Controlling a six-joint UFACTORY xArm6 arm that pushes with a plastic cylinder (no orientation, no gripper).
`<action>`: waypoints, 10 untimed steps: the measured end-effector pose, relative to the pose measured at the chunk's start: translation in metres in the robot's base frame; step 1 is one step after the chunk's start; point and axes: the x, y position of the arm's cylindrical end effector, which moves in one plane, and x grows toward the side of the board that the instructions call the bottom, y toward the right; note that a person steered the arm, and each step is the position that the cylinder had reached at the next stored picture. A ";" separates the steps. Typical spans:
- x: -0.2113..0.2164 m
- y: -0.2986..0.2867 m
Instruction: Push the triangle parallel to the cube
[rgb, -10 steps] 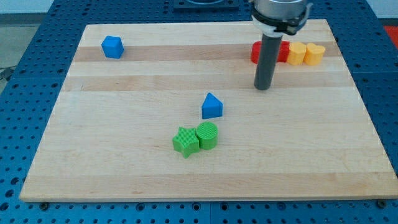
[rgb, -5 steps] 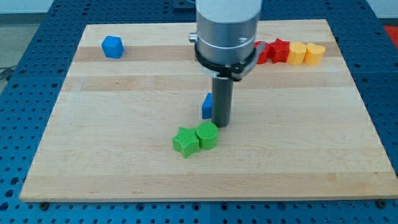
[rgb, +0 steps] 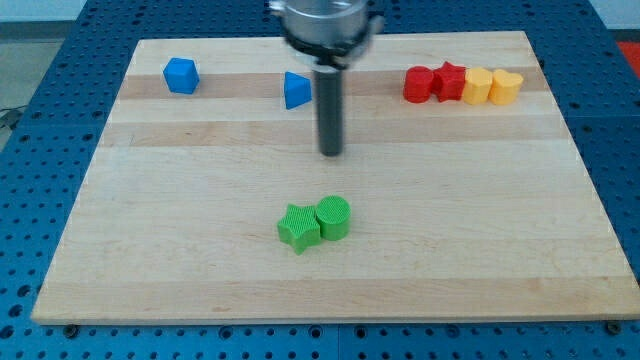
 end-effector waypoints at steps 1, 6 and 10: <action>-0.031 0.001; -0.075 -0.033; -0.102 -0.071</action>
